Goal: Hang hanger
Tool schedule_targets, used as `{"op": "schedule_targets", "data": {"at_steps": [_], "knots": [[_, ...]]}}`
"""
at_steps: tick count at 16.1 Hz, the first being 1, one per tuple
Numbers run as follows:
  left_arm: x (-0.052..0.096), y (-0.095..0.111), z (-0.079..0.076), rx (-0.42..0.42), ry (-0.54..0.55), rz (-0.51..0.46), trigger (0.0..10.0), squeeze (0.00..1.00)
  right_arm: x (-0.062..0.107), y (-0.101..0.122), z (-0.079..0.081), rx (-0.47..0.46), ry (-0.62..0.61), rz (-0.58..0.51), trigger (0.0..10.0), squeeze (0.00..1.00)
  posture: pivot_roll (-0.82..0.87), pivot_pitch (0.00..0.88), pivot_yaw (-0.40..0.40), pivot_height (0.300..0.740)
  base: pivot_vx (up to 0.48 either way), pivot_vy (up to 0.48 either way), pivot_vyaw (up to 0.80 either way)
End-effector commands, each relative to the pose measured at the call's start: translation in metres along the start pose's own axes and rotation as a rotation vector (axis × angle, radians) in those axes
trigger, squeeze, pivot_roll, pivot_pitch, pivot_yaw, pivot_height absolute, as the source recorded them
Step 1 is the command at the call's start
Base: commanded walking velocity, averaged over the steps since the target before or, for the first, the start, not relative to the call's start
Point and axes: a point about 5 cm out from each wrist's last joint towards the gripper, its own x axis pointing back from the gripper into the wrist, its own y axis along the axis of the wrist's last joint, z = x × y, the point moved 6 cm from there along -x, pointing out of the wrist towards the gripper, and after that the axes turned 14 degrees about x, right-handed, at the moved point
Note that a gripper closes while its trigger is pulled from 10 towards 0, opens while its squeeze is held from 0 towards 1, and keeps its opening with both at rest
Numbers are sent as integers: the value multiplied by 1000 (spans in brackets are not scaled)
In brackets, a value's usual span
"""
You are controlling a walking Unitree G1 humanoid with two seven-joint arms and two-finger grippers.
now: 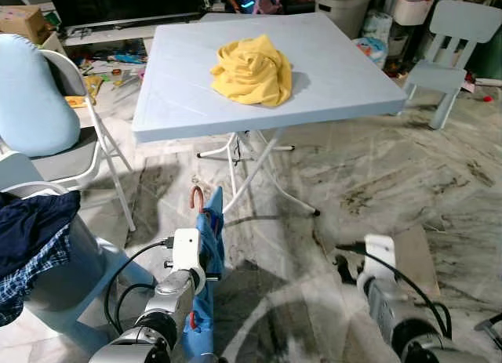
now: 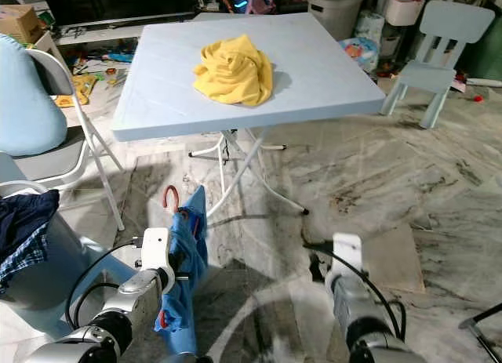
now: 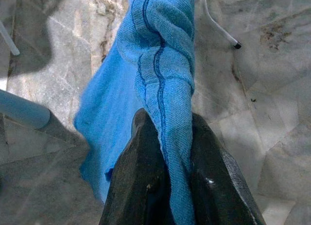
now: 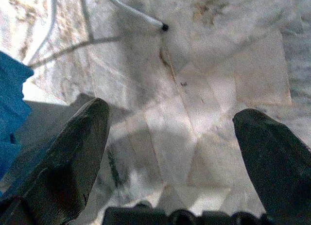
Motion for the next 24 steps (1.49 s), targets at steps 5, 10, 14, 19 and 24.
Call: {"op": "schedule_targets", "data": {"at_steps": [5, 10, 14, 19, 24], "knots": [[5, -10, 13, -16, 2, 5, 8941, 0, 3, -14, -12, -52, -37, 7, 10000, 0, 6, 23, 18, 740, 0, 0, 0], [18, -51, 44, -77, 78, 124, 10000, 0, 12, -54, 13, 72, 74, 83, 10000, 0, 13, 22, -11, 740, 0, 0, 0], [34, -86, 68, -166, 120, 241, 10000, 0, 19, -77, 13, 149, 86, 151, 10000, 0, 1, 7, -17, 740, 0, 0, 0], [37, -90, 75, -169, 170, 242, 10000, 0, 18, -76, -5, 213, 37, 163, 10000, 0, 15, 0, -37, 740, 0, 0, 0], [34, -80, 74, -226, 146, 221, 10000, 0, 17, -75, 0, 254, 42, 156, 10000, 0, -2, 0, -9, 740, 0, 0, 0]]}}
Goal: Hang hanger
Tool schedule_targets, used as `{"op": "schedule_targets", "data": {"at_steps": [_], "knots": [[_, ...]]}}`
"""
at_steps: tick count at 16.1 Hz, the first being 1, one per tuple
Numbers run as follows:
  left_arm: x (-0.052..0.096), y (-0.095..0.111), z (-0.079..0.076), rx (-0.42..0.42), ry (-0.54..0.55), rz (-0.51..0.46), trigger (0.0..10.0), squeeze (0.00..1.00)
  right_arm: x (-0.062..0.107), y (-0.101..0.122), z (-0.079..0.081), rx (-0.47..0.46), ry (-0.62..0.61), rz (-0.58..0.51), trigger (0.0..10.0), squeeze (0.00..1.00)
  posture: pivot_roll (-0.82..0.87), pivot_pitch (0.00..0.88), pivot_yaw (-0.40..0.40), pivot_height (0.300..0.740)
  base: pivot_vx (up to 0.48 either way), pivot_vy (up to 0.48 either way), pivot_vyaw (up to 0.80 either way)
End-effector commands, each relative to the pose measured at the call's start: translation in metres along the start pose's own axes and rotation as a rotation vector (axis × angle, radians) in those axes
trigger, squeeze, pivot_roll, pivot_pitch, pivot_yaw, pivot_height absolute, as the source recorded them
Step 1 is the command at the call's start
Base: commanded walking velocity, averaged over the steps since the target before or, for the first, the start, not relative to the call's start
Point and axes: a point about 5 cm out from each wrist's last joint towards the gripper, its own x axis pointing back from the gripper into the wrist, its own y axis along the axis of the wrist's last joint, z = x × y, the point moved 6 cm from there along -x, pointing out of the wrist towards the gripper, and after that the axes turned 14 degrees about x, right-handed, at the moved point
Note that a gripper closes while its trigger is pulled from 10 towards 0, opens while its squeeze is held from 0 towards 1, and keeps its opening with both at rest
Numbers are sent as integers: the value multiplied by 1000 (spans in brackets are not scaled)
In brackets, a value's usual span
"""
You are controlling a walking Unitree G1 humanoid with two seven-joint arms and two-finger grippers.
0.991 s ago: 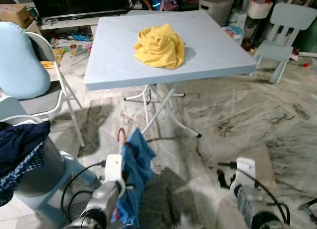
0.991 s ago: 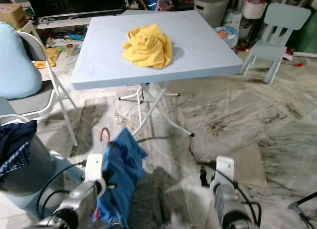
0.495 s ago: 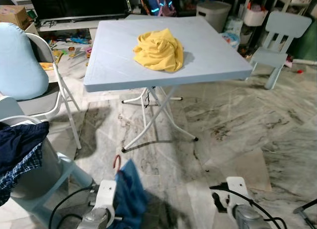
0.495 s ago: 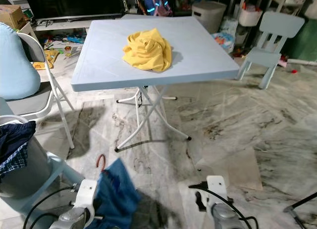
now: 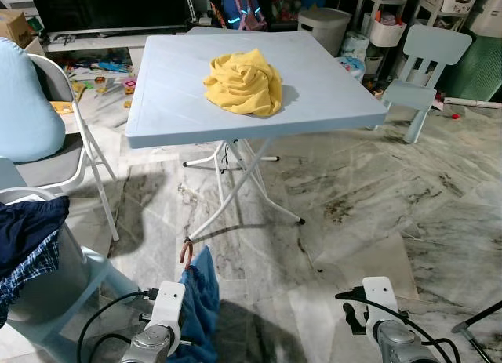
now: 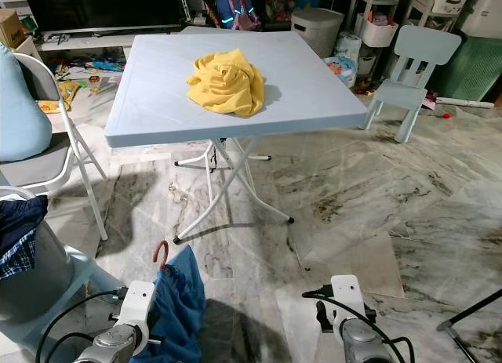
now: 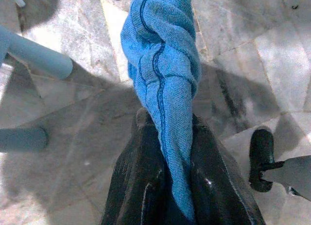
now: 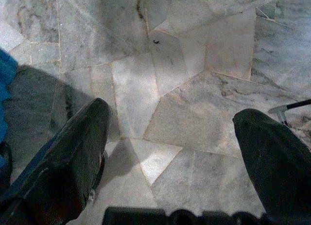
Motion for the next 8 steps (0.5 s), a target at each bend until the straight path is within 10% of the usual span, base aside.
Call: {"op": "schedule_targets", "data": {"at_steps": [1, 8], "knots": [[0, 5, 3, -34, 6, -13, 10000, 0, 1, -6, 3, 13, 4, 16, 10000, 0, -3, 0, -7, 740, 0, 0, 0], [4, -12, 18, -29, 37, 24, 10000, 0, 5, -27, 13, 65, 39, 60, 10000, 0, 23, 0, -14, 740, 0, 0, 0]]}}
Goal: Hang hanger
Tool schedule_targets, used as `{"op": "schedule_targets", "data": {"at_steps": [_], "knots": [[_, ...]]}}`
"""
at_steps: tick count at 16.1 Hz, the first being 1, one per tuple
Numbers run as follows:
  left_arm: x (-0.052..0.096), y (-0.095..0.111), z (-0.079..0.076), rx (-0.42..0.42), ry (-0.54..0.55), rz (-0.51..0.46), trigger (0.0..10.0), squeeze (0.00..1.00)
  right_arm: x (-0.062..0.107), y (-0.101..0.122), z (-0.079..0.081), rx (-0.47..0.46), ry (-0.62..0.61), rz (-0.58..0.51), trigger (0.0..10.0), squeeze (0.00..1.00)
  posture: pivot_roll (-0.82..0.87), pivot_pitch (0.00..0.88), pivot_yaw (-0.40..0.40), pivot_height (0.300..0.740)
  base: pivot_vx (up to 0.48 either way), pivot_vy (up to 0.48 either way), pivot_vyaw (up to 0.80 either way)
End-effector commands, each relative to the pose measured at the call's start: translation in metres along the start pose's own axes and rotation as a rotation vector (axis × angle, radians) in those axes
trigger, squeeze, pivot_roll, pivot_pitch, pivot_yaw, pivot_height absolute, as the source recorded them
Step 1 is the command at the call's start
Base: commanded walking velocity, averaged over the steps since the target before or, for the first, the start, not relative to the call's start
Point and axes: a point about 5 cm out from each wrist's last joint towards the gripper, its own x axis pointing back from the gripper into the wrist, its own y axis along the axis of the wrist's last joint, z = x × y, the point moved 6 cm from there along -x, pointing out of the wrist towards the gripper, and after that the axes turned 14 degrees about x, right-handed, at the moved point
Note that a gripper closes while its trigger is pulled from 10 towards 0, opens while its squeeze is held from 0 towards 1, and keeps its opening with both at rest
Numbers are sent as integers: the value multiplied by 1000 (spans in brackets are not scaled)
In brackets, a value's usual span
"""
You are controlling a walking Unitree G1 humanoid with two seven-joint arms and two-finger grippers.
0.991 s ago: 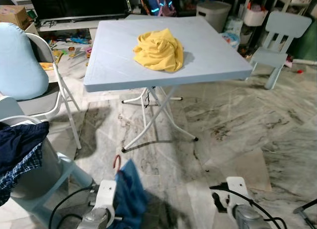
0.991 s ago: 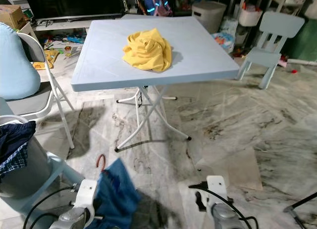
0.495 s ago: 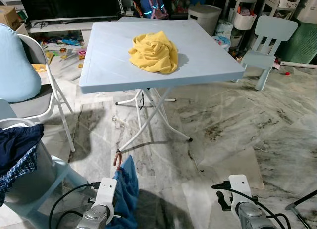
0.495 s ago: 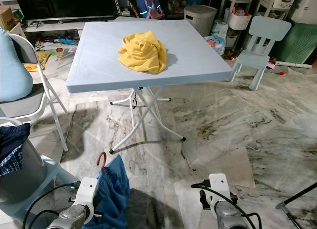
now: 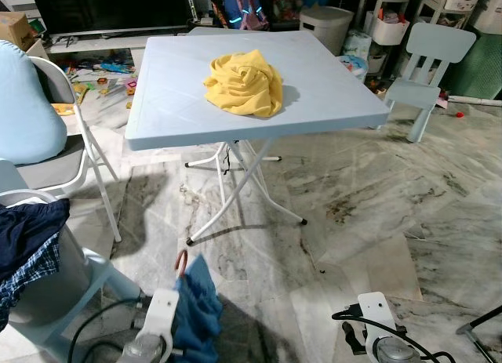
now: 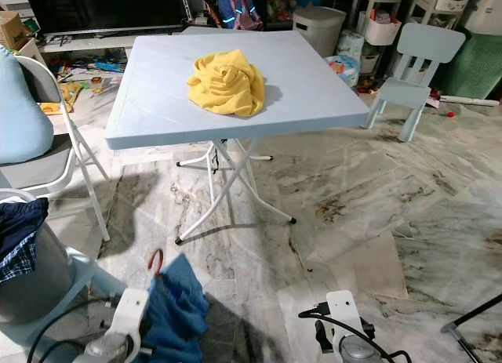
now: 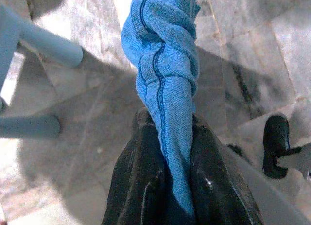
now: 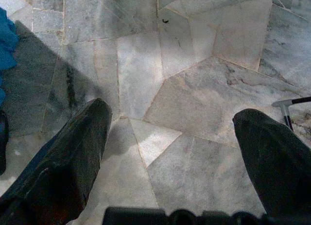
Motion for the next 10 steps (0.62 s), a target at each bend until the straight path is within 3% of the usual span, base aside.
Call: {"op": "schedule_targets", "data": {"at_steps": [1, 3, 4, 8, 10], "knots": [[0, 6, 3, -2, 7, -19, 10000, 0, 0, 1, 2, -8, 4, 2, 10000, 0, 23, 0, -14, 740, 0, 0, 0], [0, 7, 4, -6, 6, -22, 10000, 0, -1, 7, 3, -9, 8, -17, 10000, 0, 24, 0, -4, 740, 0, 0, 0], [0, 12, 0, -60, -21, -42, 10000, 0, -2, 18, 6, 2, 20, -43, 10000, 0, 22, 0, -1, 740, 0, 0, 0], [2, 45, -45, -409, -209, -193, 10000, 0, -2, 27, 10, 88, 36, -83, 10000, 0, 16, 5, 3, 740, 0, 0, 0], [7, 55, -71, -504, -338, -241, 10000, 0, -3, 47, 2, 67, 20, -139, 10000, 0, 8, 14, 8, 740, 0, 0, 0]]}}
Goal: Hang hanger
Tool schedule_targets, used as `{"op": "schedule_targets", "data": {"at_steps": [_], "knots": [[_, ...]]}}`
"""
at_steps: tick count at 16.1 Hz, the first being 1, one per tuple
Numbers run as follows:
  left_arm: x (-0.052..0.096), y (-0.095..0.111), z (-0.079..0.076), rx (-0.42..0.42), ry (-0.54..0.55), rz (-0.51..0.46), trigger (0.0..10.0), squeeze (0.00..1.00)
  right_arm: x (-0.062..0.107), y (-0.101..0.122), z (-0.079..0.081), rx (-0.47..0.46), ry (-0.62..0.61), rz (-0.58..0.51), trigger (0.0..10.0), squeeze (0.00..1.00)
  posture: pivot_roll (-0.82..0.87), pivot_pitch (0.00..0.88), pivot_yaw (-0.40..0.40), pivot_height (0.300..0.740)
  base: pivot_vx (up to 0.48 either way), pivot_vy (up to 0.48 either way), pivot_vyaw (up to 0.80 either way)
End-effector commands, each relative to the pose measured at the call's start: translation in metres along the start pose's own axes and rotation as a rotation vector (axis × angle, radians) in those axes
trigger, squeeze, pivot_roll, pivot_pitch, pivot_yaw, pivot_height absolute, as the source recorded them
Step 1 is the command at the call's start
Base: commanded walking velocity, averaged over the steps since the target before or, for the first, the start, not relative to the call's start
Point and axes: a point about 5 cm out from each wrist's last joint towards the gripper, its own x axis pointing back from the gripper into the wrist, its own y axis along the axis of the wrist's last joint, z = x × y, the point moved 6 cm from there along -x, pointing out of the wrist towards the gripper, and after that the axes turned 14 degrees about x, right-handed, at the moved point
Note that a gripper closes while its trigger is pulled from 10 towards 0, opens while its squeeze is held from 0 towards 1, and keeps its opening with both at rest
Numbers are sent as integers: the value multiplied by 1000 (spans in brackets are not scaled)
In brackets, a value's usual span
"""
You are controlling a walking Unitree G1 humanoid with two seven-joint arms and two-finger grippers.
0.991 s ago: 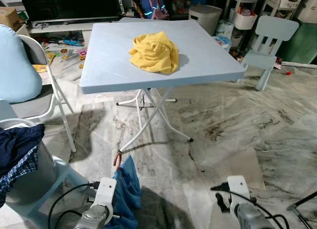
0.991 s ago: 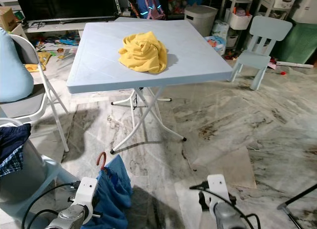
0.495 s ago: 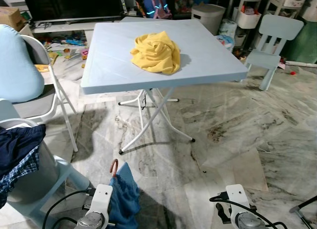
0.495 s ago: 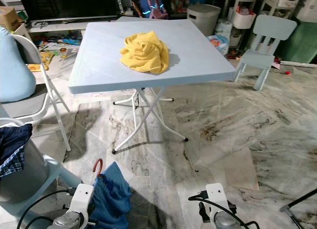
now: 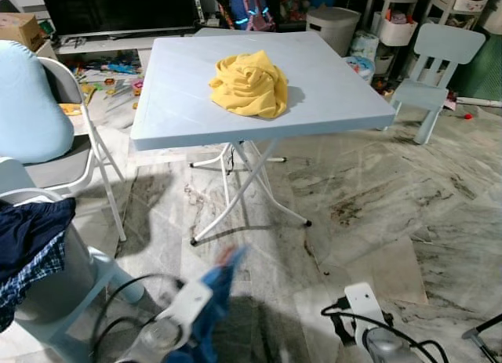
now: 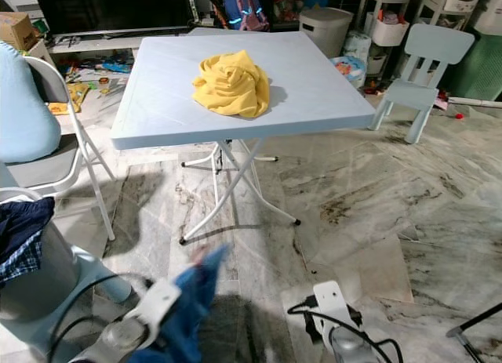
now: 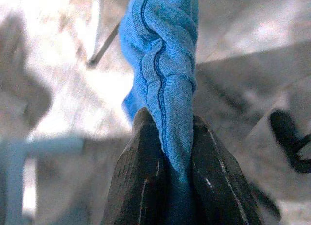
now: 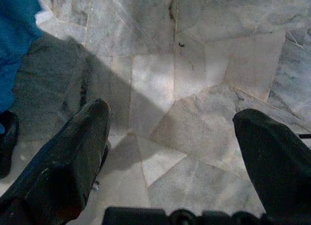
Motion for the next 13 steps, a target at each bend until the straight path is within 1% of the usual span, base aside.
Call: {"op": "schedule_targets", "data": {"at_steps": [1, 2, 3, 4, 6, 9, 10, 11, 12, 13], "knots": [[-2, 20, -5, -76, -50, -65, 10000, 0, -2, 17, -10, -13, -22, -49, 10000, 0, 7, 16, 10, 740, 0, 0, 0], [-2, 26, -9, -124, -80, -93, 10000, 0, -3, 24, -15, -30, -30, -68, 10000, 0, 8, 21, 11, 740, 0, 0, 0], [-2, 32, -9, -148, -87, -119, 10000, 0, -3, 27, -18, -17, -37, -75, 10000, 0, 7, 22, 11, 740, 0, 0, 0], [-2, 43, -8, -173, -84, -162, 10000, 0, -3, 27, -20, -16, -45, -77, 10000, 0, 9, 25, 10, 740, 0, 0, 0], [-2, 55, -11, -179, -106, -207, 10000, 0, -3, 27, -21, -20, -45, -77, 10000, 0, 12, 26, 8, 740, 0, 0, 0], [0, 93, -38, -166, -209, -369, 10000, 0, -3, 36, -24, -69, -64, -111, 10000, 0, 16, 33, 9, 740, 0, 0, 0], [1, 105, -50, -192, -254, -415, 10000, 0, -3, 40, -27, -80, -70, -123, 10000, 0, 14, 36, 12, 740, 0, 0, 0], [3, 112, -61, -212, -302, -442, 10000, 0, -3, 41, -29, -84, -74, -131, 10000, 0, 13, 40, 14, 740, 0, 0, 0], [4, 114, -68, -240, -339, -449, 10000, 0, -3, 42, -31, -87, -76, -135, 10000, 0, 13, 43, 18, 740, 0, 0, 0], [5, 113, -77, -253, -393, -436, 10000, 0, -3, 46, -33, -103, -65, -150, 10000, 0, 12, 48, 26, 740, 0, 0, 0]]}}
